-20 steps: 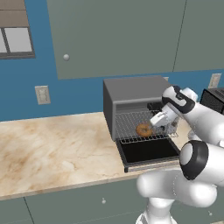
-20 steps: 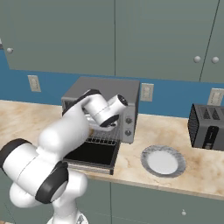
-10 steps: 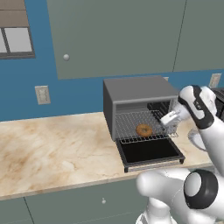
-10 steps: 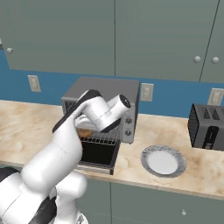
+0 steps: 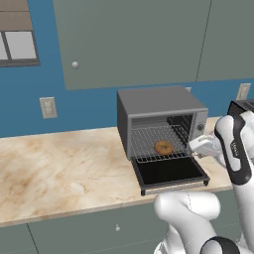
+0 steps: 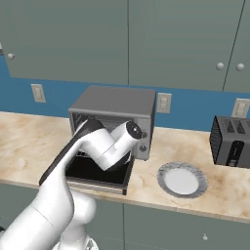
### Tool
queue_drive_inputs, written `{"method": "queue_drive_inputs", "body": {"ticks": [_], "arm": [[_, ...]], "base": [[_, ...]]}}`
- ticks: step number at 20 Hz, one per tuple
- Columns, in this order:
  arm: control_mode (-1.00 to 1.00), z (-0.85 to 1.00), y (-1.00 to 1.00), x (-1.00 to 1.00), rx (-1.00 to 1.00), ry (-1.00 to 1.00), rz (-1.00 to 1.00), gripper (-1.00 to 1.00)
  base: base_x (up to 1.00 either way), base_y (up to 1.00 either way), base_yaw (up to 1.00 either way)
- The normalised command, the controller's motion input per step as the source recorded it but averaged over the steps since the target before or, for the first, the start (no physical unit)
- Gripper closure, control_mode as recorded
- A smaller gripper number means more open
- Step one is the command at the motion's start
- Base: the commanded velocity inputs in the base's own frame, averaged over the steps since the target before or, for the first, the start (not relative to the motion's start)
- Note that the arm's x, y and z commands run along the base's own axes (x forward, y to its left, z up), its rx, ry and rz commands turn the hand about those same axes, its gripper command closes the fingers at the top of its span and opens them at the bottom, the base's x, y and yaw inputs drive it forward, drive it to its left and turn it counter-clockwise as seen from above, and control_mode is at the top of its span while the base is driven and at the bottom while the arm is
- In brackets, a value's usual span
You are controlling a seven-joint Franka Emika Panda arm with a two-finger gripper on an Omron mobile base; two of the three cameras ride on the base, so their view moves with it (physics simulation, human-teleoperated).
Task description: Pick up the bagel from the plate, place it on the toaster oven rack, close the door, and set the timer.
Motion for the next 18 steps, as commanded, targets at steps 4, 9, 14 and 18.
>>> {"method": "queue_drive_inputs", "body": {"ticks": [4, 9, 14, 18], "arm": [[-1.0, -0.19, -0.23, 0.0, 0.0, 0.07, -0.2, -1.0], [-1.0, -0.27, -0.19, 0.0, 0.0, 0.05, -0.15, -1.0], [-1.0, -0.28, -0.11, 0.16, 0.0, 0.06, -0.07, -1.0], [-1.0, -0.22, -0.07, 0.36, 0.0, 0.08, -0.03, -1.0]], "base": [[0.0, 0.0, 0.0], [0.0, 0.0, 0.0], [0.0, 0.0, 0.0], [0.0, 0.0, 0.0]]}}
